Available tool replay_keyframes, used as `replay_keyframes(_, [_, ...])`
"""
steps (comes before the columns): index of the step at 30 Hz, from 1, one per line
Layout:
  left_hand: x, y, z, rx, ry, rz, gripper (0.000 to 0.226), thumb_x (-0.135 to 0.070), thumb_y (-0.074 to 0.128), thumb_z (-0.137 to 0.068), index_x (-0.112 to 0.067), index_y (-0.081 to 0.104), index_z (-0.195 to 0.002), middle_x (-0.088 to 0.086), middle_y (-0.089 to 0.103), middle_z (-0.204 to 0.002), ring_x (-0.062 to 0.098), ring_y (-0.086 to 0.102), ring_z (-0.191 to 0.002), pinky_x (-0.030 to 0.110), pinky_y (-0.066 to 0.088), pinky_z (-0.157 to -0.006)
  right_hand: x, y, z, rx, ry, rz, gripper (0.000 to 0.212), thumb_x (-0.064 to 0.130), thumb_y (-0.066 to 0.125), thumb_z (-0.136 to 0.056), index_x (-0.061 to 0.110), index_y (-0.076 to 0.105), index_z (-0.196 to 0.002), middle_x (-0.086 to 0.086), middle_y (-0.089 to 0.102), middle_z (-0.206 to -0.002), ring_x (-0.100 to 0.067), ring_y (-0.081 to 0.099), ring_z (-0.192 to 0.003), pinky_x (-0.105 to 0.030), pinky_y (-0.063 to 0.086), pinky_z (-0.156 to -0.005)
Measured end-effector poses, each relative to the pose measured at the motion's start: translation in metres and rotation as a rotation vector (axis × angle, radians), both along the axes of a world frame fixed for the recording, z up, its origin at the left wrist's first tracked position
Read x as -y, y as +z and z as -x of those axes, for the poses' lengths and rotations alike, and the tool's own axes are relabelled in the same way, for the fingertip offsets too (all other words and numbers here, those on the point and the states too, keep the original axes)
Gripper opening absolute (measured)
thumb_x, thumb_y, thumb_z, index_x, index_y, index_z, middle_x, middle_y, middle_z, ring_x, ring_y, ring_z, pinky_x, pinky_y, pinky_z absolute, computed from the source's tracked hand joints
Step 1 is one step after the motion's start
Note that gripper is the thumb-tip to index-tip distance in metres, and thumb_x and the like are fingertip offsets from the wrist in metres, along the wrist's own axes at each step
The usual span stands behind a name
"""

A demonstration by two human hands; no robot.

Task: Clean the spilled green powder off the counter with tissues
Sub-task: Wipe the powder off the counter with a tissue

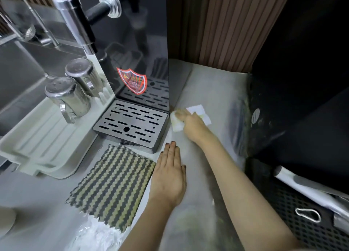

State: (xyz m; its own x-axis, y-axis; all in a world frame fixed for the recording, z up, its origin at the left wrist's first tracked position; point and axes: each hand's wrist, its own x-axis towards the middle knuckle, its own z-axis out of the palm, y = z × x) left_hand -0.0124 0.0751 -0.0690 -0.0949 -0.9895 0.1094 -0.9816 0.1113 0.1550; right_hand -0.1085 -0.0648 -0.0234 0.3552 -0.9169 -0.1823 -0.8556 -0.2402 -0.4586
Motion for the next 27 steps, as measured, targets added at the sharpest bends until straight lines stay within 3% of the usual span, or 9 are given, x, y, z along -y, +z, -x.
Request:
replay_keyframes(2, [0.000,0.000,0.000,-0.004,0.007,0.003,0.052,-0.026,0.030,-0.089,0.001,0.045,-0.131,0.013,0.045,-0.139,0.025,0.042,-0.130,0.036,0.019,-0.105,-0.041,0.000,0.006,-0.040,0.075,-0.043,0.068,-0.018,0.030,-0.082,0.011,0.024,-0.143,-0.005,0.011,-0.156,-0.019,0.009,-0.143,-0.034,0.003,-0.113])
replay_keyframes(4, [0.000,0.000,0.000,-0.012,0.012,0.012,0.052,-0.025,0.030,-0.088,0.002,0.044,-0.131,0.014,0.046,-0.138,0.025,0.042,-0.129,0.034,0.023,-0.107,-0.061,0.005,0.014,-0.061,0.027,-0.084,0.058,-0.013,0.032,-0.084,0.008,0.034,-0.139,-0.011,0.025,-0.152,-0.023,0.022,-0.140,-0.036,0.016,-0.113])
replay_keyframes(7, [-0.001,-0.001,0.000,-0.004,0.015,0.015,0.052,-0.026,0.030,-0.088,0.001,0.047,-0.130,0.013,0.047,-0.138,0.024,0.043,-0.129,0.039,0.032,-0.108,-0.041,0.026,0.026,0.074,-0.286,0.070,0.043,-0.009,0.035,-0.087,0.000,0.049,-0.127,-0.020,0.049,-0.133,-0.033,0.047,-0.121,-0.036,0.034,-0.104])
replay_keyframes(10, [-0.001,-0.001,0.000,-0.011,0.006,0.017,0.051,-0.025,0.031,-0.088,0.000,0.048,-0.129,0.012,0.047,-0.138,0.023,0.043,-0.129,0.036,0.029,-0.110,0.016,0.048,0.036,0.260,-0.552,0.259,0.039,-0.006,0.035,-0.092,-0.003,0.048,-0.128,-0.020,0.049,-0.134,-0.032,0.047,-0.121,-0.030,0.033,-0.101])
replay_keyframes(12, [0.000,-0.002,0.000,-0.005,0.006,0.021,0.051,-0.025,0.032,-0.087,0.000,0.048,-0.129,0.012,0.047,-0.138,0.023,0.043,-0.129,0.036,0.029,-0.110,0.056,0.041,0.040,0.165,-0.651,0.248,0.031,0.001,0.037,-0.093,-0.005,0.054,-0.119,-0.022,0.055,-0.125,-0.034,0.051,-0.114,-0.035,0.038,-0.096])
replay_keyframes(14, [0.000,-0.002,-0.001,-0.019,0.003,0.023,0.051,-0.024,0.031,-0.087,0.001,0.047,-0.129,0.013,0.047,-0.138,0.024,0.042,-0.129,0.035,0.024,-0.112,0.076,0.019,0.038,-0.016,-0.596,0.121,0.031,0.001,0.037,-0.092,-0.002,0.053,-0.118,-0.021,0.054,-0.125,-0.035,0.050,-0.116,-0.039,0.038,-0.096])
replay_keyframes(16, [0.000,-0.003,-0.001,-0.016,-0.001,0.020,0.051,-0.024,0.030,-0.087,0.001,0.047,-0.129,0.014,0.046,-0.138,0.024,0.042,-0.129,0.035,0.026,-0.112,0.077,-0.005,0.032,-0.150,-0.406,0.086,0.042,-0.001,0.036,-0.090,0.002,0.040,-0.131,-0.016,0.038,-0.142,-0.032,0.034,-0.131,-0.042,0.029,-0.105])
replay_keyframes(20, [0.000,-0.003,0.000,-0.020,-0.004,0.003,0.052,-0.023,0.028,-0.088,0.002,0.046,-0.129,0.015,0.045,-0.138,0.025,0.041,-0.130,0.043,0.025,-0.107,0.052,-0.017,0.029,-0.207,-0.211,0.067,0.048,0.019,0.029,-0.097,0.009,0.022,-0.143,-0.005,0.015,-0.154,-0.023,0.011,-0.142,-0.044,0.013,-0.113])
replay_keyframes(27, [0.001,-0.004,-0.001,-0.030,-0.006,-0.019,0.054,-0.022,0.025,-0.087,0.003,0.043,-0.131,0.017,0.041,-0.141,0.027,0.036,-0.133,0.041,0.021,-0.110,-0.047,-0.006,0.040,-0.239,-0.096,0.021,0.057,-0.010,0.037,-0.085,0.010,0.034,-0.138,-0.009,0.028,-0.149,-0.026,0.029,-0.135,-0.037,0.033,-0.105])
